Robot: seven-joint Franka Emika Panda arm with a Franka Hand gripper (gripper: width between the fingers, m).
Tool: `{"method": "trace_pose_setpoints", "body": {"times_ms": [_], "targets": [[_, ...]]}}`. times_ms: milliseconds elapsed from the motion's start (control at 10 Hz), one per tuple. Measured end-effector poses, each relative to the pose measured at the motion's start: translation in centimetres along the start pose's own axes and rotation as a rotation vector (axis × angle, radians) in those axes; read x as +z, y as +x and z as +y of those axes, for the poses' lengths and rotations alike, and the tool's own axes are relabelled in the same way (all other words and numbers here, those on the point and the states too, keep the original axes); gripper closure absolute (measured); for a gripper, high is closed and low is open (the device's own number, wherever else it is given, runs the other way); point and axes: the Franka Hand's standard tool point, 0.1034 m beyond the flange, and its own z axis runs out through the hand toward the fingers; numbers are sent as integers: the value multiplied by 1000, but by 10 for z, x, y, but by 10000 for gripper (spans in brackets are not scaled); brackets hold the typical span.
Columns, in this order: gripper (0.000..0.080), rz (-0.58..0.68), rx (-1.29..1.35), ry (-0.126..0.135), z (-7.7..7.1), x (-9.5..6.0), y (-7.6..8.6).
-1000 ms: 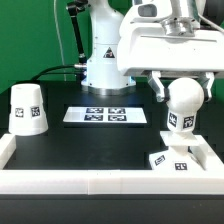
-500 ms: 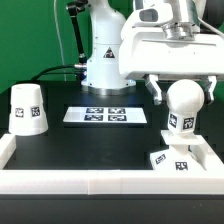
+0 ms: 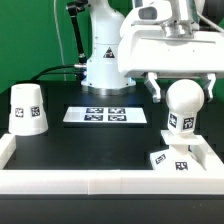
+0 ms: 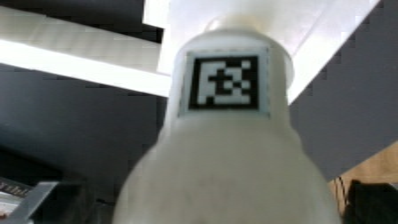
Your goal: Assemble lamp
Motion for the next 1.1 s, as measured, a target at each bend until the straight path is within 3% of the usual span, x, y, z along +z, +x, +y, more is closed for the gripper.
{"method": "trace_pose_setpoints", "body": {"times_ms": [700, 1100], "targets": [[100, -28, -2, 6, 3, 1, -5], [100, -270, 25, 104, -5, 6, -7]]}}
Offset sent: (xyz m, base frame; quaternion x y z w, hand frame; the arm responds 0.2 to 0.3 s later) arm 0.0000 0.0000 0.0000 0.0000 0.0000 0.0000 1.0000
